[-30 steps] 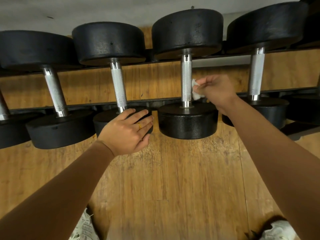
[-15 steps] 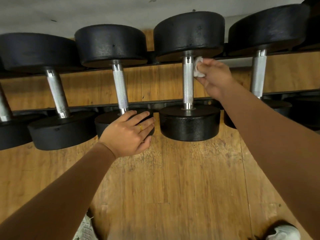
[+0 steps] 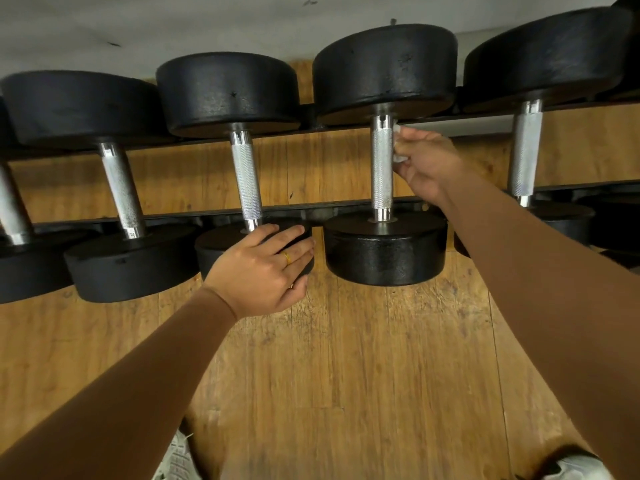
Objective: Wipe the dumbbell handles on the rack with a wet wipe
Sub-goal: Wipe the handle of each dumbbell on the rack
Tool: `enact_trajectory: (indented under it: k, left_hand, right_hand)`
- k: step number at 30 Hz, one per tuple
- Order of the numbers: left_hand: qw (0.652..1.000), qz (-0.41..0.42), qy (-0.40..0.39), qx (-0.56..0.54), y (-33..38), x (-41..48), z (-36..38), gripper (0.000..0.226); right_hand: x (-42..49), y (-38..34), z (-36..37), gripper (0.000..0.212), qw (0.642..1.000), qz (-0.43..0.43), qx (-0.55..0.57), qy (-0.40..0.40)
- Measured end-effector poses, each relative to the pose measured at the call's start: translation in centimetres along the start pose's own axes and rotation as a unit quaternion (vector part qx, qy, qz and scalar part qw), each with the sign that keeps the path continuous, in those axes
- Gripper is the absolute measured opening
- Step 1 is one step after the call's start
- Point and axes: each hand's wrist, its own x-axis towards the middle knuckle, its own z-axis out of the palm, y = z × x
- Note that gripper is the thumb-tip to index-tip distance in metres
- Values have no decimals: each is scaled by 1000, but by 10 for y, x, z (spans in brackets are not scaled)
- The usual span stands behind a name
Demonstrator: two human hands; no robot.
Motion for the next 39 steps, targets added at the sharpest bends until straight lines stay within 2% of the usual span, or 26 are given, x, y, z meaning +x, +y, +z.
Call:
enact_trajectory:
  k: [2, 6, 10, 13, 18, 24, 28, 32, 34, 37, 39]
  left_hand:
    - [1000, 2, 0, -2, -1, 0, 0, 43]
    - [1000, 1, 2, -2, -1, -1, 0, 42]
    - [1000, 0, 0, -3, 0, 0, 0, 43]
    - [1000, 2, 1, -8, -1, -1, 2, 43]
    - [1000, -1, 2, -9, -1, -1, 1, 45]
    - [1000, 3, 0, -10, -1, -1, 2, 45]
    - [1000, 0, -4, -16, -1, -1, 1, 45]
    - [1000, -1, -3, -19, -1, 0, 1, 46]
    - [1000, 1, 3, -17, -2, 0, 1, 45]
    - [1000, 0, 6, -12, 0, 0, 1, 45]
    - [1000, -3, 6, -11, 1, 0, 1, 45]
  right_hand:
    - [-8, 5, -1, 34, 1000, -4, 3, 5]
    - [-28, 16, -14, 25, 996, -42, -70, 19]
    - [-19, 2, -4, 29, 989, -100, -113, -8]
    - [-16, 13, -4, 26, 985, -113, -127, 3]
    - [-17, 24, -20, 30, 974, -117, -192, 18]
    - [-24, 22, -11, 26, 986, -108, -128, 12]
    - [-49, 17, -31, 28, 963, -64, -261, -8]
    - [-65, 15, -42, 24, 946, -39, -319, -37]
    - [-67, 16, -36, 22, 950, -77, -302, 1]
    - [-65, 11, -19, 20, 961, -180, -189, 91]
    - [-58, 6, -3, 23, 946, -239, -183, 122]
